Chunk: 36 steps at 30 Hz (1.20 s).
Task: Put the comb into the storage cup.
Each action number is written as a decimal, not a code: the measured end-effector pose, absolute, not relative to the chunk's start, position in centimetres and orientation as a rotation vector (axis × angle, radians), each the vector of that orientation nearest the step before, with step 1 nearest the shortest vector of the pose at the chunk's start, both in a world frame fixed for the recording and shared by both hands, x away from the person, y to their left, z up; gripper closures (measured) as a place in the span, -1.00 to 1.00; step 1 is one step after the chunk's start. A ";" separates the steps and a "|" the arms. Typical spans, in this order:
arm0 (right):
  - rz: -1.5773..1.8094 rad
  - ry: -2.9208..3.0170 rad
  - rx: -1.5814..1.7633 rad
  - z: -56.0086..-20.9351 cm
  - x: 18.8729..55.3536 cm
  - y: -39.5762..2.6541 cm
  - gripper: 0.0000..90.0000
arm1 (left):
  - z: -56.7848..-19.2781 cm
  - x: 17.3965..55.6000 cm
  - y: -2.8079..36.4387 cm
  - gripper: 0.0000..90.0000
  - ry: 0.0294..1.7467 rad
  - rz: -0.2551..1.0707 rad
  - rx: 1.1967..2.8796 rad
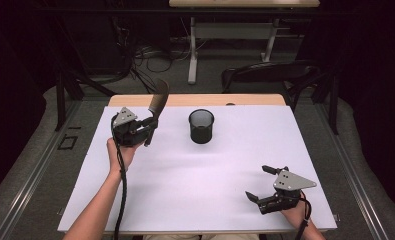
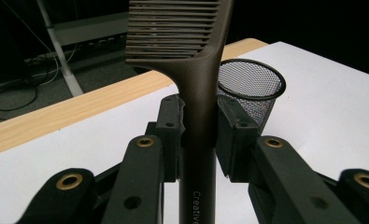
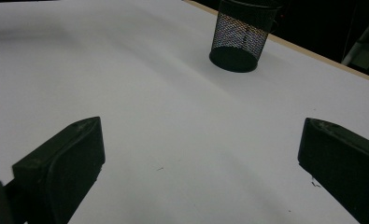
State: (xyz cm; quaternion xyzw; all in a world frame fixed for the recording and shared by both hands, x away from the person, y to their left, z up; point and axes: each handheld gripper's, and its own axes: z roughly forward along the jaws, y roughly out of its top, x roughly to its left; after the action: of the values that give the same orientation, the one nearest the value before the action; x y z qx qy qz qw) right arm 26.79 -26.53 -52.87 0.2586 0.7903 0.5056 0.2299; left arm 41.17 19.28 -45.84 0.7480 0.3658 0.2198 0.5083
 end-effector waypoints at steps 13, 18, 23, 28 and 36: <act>1.390 2.177 0.714 -52.9 26.8 -26.5 -0.99 | -45.1 42.1 18.5 0.61 0.876 0.520 1.786; 1.391 2.172 0.716 -52.9 26.8 -26.6 -0.99 | -44.7 42.7 18.1 0.61 0.874 0.515 1.771; 1.391 2.172 0.714 -52.8 26.8 -26.6 -0.99 | -44.5 43.0 17.7 0.61 0.869 0.515 1.769; 1.392 2.172 0.715 -52.9 26.8 -26.6 -0.99 | -44.4 43.5 17.3 0.61 0.868 0.514 1.763; 1.390 2.172 0.716 -52.9 26.8 -26.6 -0.99 | -44.3 44.2 16.7 0.61 0.863 0.517 1.754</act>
State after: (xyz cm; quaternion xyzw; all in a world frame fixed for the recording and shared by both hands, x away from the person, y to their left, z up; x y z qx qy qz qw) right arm 26.82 -26.60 -52.86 0.2602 0.7897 0.5055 0.2305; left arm 44.19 16.71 -44.33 0.7349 0.3619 0.2165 0.5311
